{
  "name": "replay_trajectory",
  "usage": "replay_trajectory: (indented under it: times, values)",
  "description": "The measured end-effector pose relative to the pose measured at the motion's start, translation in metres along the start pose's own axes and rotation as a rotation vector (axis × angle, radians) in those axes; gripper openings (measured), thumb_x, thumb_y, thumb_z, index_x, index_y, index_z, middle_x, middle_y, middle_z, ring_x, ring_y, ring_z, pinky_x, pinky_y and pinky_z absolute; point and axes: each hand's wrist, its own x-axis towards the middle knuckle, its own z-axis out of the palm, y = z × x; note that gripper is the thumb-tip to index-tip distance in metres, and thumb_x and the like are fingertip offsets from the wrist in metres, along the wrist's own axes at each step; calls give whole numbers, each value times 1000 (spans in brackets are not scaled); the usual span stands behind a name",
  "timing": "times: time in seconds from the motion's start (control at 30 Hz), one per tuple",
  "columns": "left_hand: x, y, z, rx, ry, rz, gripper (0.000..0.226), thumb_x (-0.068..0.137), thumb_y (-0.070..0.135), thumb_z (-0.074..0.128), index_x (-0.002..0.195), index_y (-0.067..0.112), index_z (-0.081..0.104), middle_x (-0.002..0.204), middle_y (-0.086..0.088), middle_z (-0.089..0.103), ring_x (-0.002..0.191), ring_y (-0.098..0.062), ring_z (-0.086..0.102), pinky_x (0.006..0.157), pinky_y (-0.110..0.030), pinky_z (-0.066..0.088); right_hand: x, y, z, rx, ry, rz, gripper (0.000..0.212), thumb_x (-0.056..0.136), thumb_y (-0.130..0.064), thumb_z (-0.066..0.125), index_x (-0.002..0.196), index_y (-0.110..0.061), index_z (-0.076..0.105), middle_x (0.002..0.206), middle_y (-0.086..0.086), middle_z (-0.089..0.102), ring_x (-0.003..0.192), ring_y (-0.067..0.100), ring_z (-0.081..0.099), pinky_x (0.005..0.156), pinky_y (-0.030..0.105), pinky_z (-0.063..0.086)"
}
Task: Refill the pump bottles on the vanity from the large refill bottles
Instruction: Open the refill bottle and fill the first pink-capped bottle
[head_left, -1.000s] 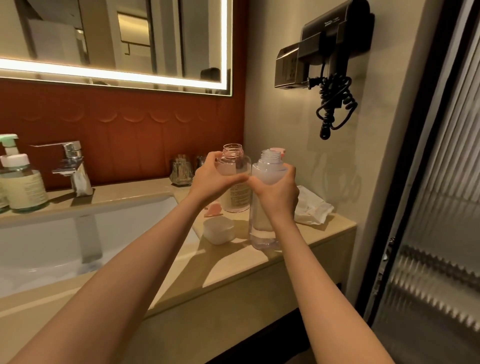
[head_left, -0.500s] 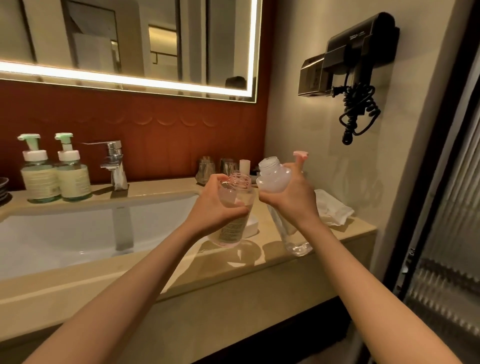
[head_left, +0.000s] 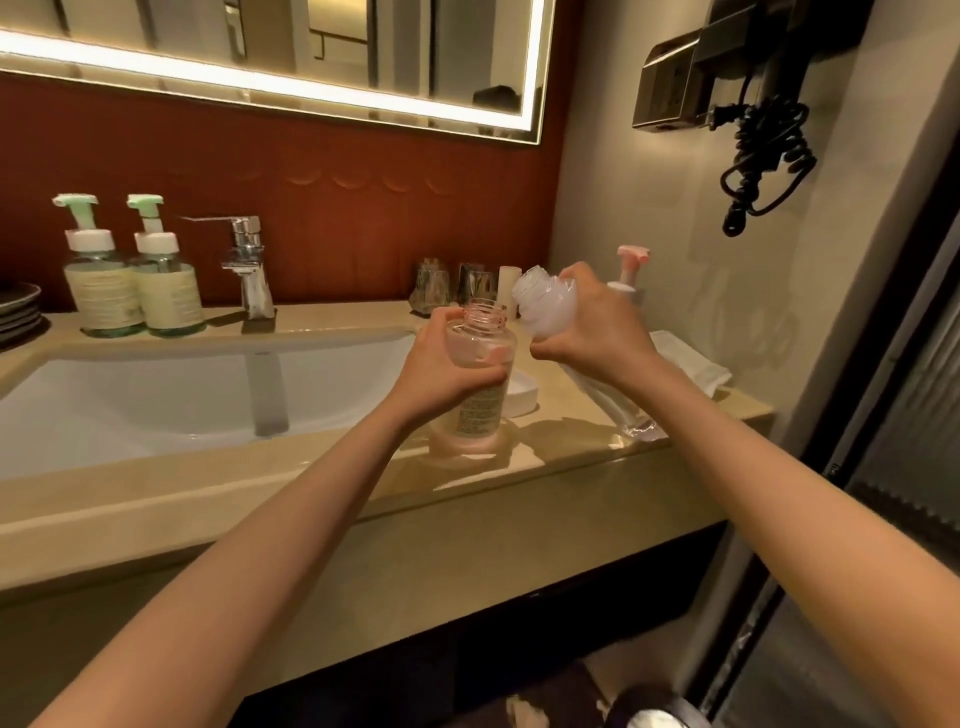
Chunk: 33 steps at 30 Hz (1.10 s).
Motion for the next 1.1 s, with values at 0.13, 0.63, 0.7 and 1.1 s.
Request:
replay_trajectory:
  times: [0.13,0.63,0.7,1.1]
  values:
    - [2,0,-3,3,-19,12,80,58,34,81,124,27,38,129,-5,51,113,-21,54,97,-44,47,4,-4,4,-27,-16,-35,69,65,-29,78,122,-14,41,95,2,50,84,20,48,69,30,44]
    - [-3,-1,-7,-62,3,20,65,71,16,79,118,23,35,118,0,52,109,-19,54,82,-27,45,8,-11,4,-86,-54,-60,73,62,-25,77,124,-15,41,108,7,59,96,28,57,81,41,51]
    - [-2,-1,-7,-62,2,16,66,71,16,79,120,24,34,118,0,52,110,-20,54,85,-30,45,8,-13,3,-101,-57,-77,70,62,-25,77,122,-15,43,107,8,59,96,29,57,80,41,51]
    - [-2,-3,0,-47,52,15,72,70,24,79,125,24,32,128,-4,49,113,-22,51,86,-30,45,13,-15,2,-222,-73,-148,70,65,-26,78,124,-18,41,114,7,57,104,29,53,83,41,49]
